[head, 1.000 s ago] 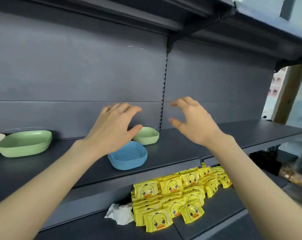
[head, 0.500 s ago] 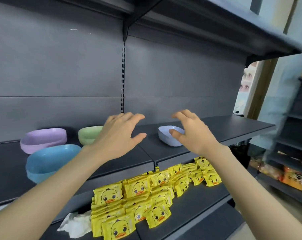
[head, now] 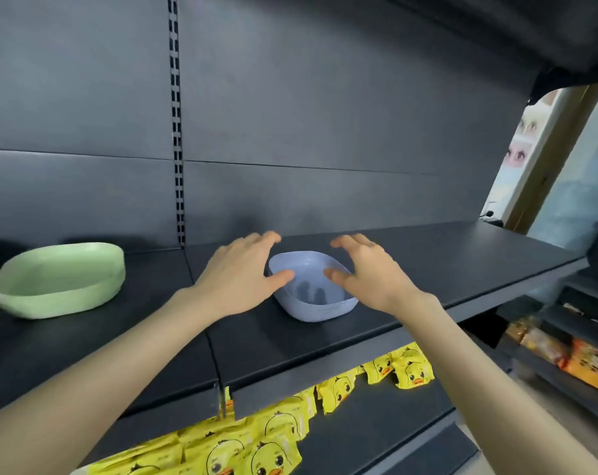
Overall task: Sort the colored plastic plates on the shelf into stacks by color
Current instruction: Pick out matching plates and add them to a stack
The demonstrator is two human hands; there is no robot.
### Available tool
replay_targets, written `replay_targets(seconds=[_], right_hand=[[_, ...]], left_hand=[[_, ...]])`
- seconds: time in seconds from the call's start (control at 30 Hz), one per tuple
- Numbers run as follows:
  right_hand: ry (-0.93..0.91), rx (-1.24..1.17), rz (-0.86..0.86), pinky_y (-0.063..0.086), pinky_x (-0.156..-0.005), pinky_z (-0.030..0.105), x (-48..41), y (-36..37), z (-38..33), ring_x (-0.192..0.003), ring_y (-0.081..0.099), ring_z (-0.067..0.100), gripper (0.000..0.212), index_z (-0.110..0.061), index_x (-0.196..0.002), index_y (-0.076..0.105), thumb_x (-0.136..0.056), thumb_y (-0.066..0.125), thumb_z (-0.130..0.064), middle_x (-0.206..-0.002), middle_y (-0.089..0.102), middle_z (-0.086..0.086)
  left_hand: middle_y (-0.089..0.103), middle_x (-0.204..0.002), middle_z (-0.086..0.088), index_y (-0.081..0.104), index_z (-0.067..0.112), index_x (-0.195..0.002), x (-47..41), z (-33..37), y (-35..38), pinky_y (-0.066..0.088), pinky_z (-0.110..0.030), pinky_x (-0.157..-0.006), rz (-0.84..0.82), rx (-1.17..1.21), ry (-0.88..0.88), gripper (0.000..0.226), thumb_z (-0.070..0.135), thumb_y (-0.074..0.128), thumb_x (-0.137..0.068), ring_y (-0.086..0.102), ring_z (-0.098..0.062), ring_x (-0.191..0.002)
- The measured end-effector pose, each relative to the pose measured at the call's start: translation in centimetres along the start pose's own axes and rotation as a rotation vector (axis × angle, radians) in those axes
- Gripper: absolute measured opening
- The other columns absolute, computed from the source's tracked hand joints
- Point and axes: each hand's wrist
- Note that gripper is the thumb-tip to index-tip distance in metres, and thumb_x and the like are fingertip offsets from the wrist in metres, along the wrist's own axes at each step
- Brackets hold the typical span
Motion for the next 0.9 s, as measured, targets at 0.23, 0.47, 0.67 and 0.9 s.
replay_targets(seconds=[0.23, 0.47, 0.67, 0.9], right_hand=[[0.006, -0.199, -0.224, 0.046, -0.088, 0.035, -6.3, 3.2, 5.5, -0.108, 0.052, 0.025, 0.077, -0.015, -0.143, 0.028, -0.082, 0.064, -0.045, -0.120, 0.049, 0.005], [-0.048, -0.391, -0.490, 0.046, -0.058, 0.019, -9.7, 4.8, 8.1, -0.095, 0.057, 0.013, 0.068, -0.013, -0.131, 0.038, -0.079, 0.068, -0.046, -0.122, 0.054, 0.000], [-0.133, -0.558, -0.540, 0.045, -0.051, 0.021, -10.1, 5.7, 8.6, -0.086, 0.057, 0.008, 0.041, -0.015, -0.112, 0.047, -0.082, 0.069, -0.033, -0.109, 0.057, -0.001], [-0.330, -0.646, -0.434, 0.045, -0.064, 0.023, -10.3, 4.9, 5.8, -0.094, 0.054, 0.007, 0.034, -0.018, -0.109, 0.048, -0.083, 0.066, -0.031, -0.106, 0.056, -0.007]], left_hand=[[0.056, -0.122, -0.003, 0.036, 0.010, -0.134, -4.3, 0.1, 4.6, 0.044, -0.032, -0.085, -0.152, 0.108, -0.400, 0.079, 0.064, 0.055, -0.079, 0.054, -0.024, -0.110], [0.065, -0.099, -0.003, 0.059, 0.019, -0.091, -5.2, 2.1, 5.7, 0.058, -0.029, -0.055, -0.214, 0.398, -0.664, 0.022, 0.039, 0.062, -0.085, 0.064, -0.019, -0.087], [0.068, -0.097, -0.006, 0.061, 0.020, -0.097, -4.4, 3.6, 6.3, 0.060, -0.037, -0.060, -0.117, 0.567, -0.733, 0.009, 0.015, 0.059, -0.089, 0.068, -0.026, -0.086], [0.060, -0.095, -0.003, 0.054, 0.027, -0.083, -1.7, 3.7, 4.0, 0.053, -0.020, -0.054, 0.159, 0.575, -0.648, 0.022, 0.007, 0.062, -0.086, 0.062, -0.006, -0.070]])
Point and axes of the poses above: each hand's wrist, its own x-axis away from the middle knuckle, its own y-axis out of the palm, z = x × y
